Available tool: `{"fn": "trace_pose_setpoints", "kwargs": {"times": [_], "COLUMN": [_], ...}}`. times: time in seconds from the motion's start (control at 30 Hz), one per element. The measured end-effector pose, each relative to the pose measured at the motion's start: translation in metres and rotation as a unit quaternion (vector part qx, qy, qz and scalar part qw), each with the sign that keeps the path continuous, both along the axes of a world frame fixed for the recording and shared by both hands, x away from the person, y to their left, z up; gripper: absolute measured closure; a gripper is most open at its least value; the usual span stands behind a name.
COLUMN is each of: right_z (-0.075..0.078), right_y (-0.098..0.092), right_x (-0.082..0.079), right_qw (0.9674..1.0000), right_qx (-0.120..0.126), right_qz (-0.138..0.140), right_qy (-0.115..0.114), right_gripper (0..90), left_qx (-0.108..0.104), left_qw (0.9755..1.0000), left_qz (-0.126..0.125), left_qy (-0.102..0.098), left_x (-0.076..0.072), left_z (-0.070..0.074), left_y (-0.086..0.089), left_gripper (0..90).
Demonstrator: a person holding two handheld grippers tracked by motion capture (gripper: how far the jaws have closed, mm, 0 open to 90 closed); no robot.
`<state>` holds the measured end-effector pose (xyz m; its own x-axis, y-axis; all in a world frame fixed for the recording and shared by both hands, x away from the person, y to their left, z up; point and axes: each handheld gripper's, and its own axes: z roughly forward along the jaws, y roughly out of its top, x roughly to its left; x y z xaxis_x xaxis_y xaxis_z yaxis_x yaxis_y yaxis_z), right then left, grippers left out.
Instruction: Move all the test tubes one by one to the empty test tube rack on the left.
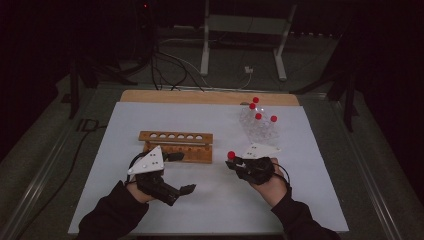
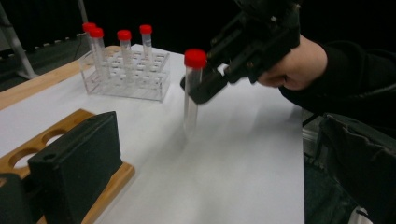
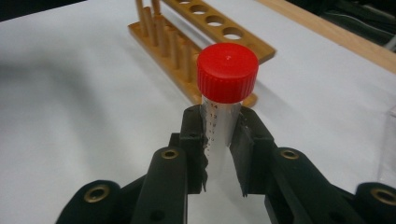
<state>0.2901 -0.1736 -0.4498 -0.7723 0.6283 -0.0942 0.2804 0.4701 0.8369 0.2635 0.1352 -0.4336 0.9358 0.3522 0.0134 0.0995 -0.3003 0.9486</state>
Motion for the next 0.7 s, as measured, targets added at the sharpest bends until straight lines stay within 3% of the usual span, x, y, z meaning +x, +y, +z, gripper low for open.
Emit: {"fn": "trace_pose_setpoints", "kwargs": {"times": [0.53, 0.7], "right_z": [-0.004, -0.004], "right_y": [0.014, 0.015], "right_x": [-0.013, -0.014], "right_qw": [0.9993, 0.9991], "right_qx": [0.002, 0.003], "right_qz": [0.036, 0.039], "right_qy": [0.013, 0.015], "right_gripper": [75.3, 75.3], "left_qx": [0.001, 0.006], "left_qw": [1.0, 0.9999], "left_qz": [-0.004, 0.003], "left_qy": [-0.008, -0.015], "left_x": [0.015, 0.019], "left_z": [0.008, 0.007], "left_y": [-0.045, -0.058], "left_gripper": [7.9, 16.0]}}
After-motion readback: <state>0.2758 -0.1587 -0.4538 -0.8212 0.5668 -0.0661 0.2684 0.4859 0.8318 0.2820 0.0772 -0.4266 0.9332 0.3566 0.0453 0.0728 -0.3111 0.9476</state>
